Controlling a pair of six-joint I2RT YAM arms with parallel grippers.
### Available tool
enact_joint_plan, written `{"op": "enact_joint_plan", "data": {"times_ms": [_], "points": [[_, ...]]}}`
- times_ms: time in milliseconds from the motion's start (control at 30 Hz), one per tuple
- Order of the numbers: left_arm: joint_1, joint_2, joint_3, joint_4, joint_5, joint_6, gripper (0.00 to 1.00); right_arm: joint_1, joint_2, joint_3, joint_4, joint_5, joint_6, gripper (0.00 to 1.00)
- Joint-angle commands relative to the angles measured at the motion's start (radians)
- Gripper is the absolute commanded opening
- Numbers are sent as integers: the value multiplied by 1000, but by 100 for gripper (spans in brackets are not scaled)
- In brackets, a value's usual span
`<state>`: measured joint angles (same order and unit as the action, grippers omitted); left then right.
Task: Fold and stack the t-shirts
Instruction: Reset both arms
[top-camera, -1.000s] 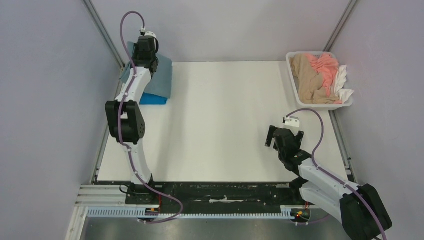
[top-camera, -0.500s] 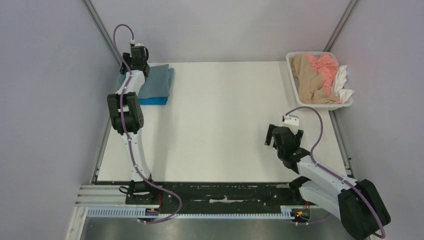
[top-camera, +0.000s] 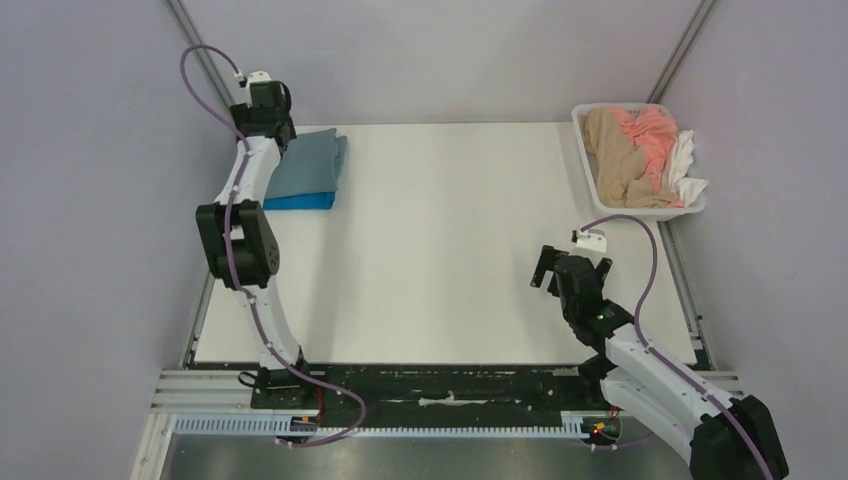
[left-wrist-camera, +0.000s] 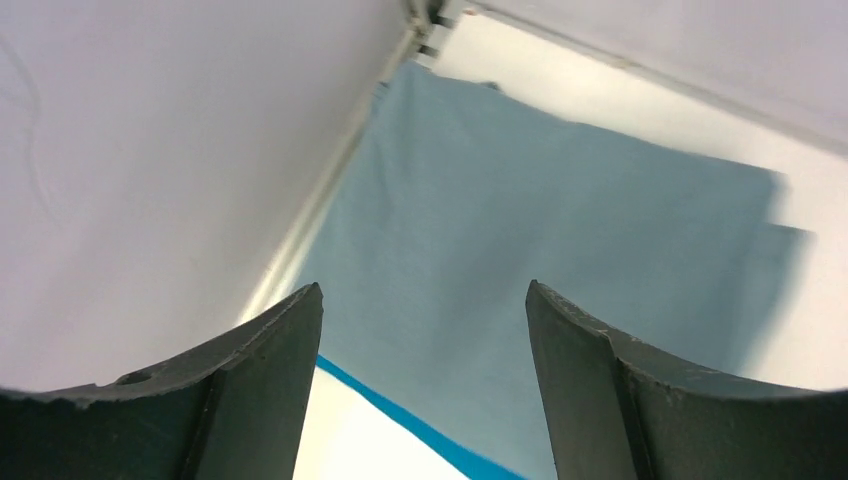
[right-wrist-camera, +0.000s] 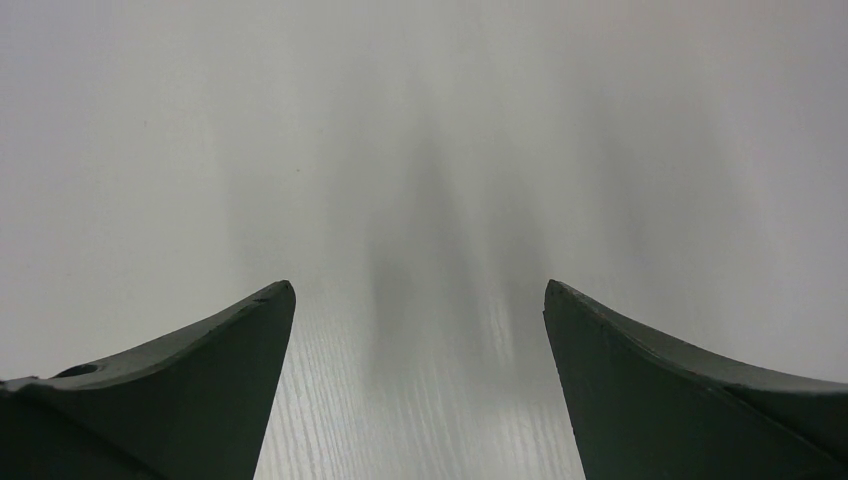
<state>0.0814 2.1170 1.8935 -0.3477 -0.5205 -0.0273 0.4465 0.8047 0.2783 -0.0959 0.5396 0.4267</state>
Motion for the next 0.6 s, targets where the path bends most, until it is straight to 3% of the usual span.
{"op": "enact_joint_plan", "data": {"times_ms": [0,100,233,400,567], "points": [[-64,-246,-137,-25,165,-339,80,-3,-40,-2,-21,-33,-16,98],[-146,-407,-328,28,247,-453,80,-3,-59,-8,-19,-75,-24,98],[-297,-646,-682,186,294,-471,81,-3,-75,-17,-16,-105,-34,98],[-520,-852,-984,190,244,-477,82,-4,-82,-29,-15,-124,-38,98],[-658,-1126,-1295,228,260,-568,82,-3,-113,-54,8,-118,-40,98]]}}
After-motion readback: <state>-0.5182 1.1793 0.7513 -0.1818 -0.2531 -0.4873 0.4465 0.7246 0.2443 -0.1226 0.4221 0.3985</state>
